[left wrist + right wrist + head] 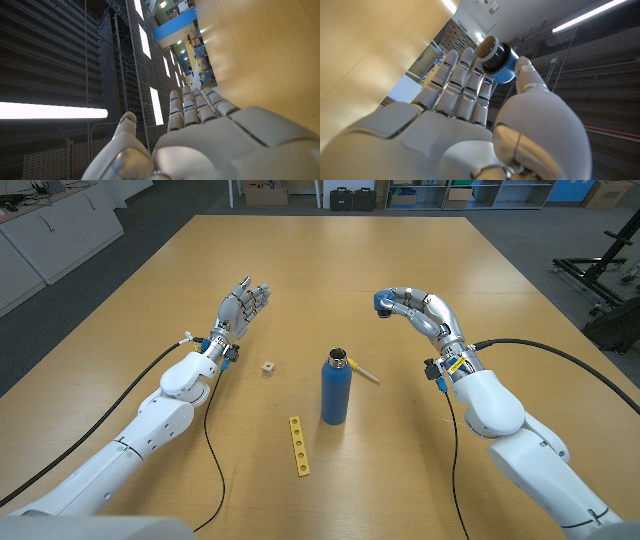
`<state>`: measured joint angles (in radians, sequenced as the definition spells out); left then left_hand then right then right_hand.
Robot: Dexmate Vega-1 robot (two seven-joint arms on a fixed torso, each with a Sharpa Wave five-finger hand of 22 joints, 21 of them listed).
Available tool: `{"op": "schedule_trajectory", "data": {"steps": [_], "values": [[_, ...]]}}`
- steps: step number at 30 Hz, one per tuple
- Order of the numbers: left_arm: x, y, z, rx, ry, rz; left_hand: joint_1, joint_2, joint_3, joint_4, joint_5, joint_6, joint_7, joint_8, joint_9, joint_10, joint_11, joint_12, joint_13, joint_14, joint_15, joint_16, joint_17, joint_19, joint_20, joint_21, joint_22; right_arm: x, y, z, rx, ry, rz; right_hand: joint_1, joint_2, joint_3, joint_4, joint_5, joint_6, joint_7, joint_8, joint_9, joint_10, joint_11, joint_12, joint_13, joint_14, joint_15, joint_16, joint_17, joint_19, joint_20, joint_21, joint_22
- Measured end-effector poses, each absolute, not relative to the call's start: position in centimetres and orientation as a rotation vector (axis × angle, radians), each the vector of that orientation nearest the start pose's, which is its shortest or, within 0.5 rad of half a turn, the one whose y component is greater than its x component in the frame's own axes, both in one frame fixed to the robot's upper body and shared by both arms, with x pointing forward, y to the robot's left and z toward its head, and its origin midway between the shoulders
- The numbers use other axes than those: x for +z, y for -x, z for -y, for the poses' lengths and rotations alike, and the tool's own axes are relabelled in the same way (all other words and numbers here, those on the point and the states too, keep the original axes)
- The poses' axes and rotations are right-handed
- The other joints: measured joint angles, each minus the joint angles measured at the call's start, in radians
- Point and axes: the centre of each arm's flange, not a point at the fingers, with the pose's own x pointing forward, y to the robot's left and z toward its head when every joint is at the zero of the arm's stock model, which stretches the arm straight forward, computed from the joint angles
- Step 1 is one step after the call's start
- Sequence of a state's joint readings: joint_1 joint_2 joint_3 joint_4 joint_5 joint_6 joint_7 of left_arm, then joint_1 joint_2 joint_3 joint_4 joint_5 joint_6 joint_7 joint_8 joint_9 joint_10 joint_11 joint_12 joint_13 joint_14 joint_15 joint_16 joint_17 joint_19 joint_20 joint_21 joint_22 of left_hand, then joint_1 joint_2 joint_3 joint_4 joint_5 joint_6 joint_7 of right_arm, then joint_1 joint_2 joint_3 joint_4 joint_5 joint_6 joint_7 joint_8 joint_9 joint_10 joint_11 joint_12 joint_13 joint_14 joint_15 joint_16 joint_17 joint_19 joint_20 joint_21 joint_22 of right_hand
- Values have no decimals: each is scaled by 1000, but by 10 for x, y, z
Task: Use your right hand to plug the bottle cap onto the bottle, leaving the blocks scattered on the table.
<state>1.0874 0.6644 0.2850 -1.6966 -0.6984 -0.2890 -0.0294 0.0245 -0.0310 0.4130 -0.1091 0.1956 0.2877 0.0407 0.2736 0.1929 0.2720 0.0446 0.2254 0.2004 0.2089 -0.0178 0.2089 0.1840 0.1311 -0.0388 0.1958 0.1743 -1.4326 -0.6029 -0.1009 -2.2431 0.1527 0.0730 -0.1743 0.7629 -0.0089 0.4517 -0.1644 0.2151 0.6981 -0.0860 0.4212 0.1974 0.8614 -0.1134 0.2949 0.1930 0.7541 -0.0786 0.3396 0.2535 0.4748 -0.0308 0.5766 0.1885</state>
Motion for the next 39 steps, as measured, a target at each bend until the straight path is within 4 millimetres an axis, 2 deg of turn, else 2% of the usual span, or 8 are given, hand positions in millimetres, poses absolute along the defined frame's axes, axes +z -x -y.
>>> {"op": "schedule_trajectory", "data": {"steps": [7, 11, 17, 24, 29, 39], "values": [[-19, -566, -276, -339, 9, 688, 0, 0, 0, 0, 0, 0, 0, 0, 0, 0, 0, 0, 0, 0, 0, 0, 0, 0, 0, 0, 0, -9, -438, 208, 264, 313, 855, 0, 0, -4, 4, 0, -2, -2, -4, 0, 0, -7, -15, 0, -32, 7, -14, 5, -25, 5, -8, 0], [-18, -567, -276, -337, 7, 686, 0, 0, 0, 0, 0, 0, 0, -4, 0, 0, 0, 0, 0, 0, 0, 0, 0, 0, 0, 0, 0, -12, -438, 197, 316, 307, 864, 0, 0, -4, 4, 0, -7, -7, -10, 0, -5, -12, -25, 0, -62, 12, -23, 5, -47, 26, -15, 0], [-18, -566, -276, -335, 7, 687, 0, 0, 0, 0, 0, 0, 0, -4, 0, 0, 0, 0, 0, 0, 0, -6, 0, 0, 0, 0, 0, -16, -436, 186, 364, 301, 885, 11, -11, -4, 4, 8, -7, -7, -14, 1, -9, -16, -41, 6, -122, 18, -53, 9, -105, 53, -40, 0], [-17, -565, -276, -336, 4, 688, 0, 0, 0, 0, 0, 0, 0, -4, 0, 0, 0, 0, 0, 0, 0, -6, 0, 0, 0, 0, 0, -25, -432, 175, 404, 321, 909, 30, -12, -4, 4, 15, -21, -21, -41, 1, -27, -34, -73, 6, -225, 29, -100, 5, -184, 92, -80, -3], [-18, -565, -276, -335, 4, 687, 0, 0, 0, 0, 0, 0, 0, -4, 0, 0, 0, -4, 0, 0, 0, -6, 0, 0, 0, 0, 0, -31, -429, 170, 416, 337, 917, 32, -13, -4, 4, 23, -25, -25, -45, -1, -35, -41, -82, 2, -241, 30, -103, 2, -206, 103, -89, -3], [-20, -565, -277, -333, 7, 683, 0, 0, 0, 0, 0, 0, 0, -4, 0, 0, 0, -4, 0, 0, 0, -6, 0, 0, 0, 0, 0, -46, -424, 166, 444, 321, 894, 32, -13, -8, 8, 23, -22, -22, -48, -1, -36, -43, -83, 5, -252, 30, -111, -3, -217, 115, -97, -3]]}}
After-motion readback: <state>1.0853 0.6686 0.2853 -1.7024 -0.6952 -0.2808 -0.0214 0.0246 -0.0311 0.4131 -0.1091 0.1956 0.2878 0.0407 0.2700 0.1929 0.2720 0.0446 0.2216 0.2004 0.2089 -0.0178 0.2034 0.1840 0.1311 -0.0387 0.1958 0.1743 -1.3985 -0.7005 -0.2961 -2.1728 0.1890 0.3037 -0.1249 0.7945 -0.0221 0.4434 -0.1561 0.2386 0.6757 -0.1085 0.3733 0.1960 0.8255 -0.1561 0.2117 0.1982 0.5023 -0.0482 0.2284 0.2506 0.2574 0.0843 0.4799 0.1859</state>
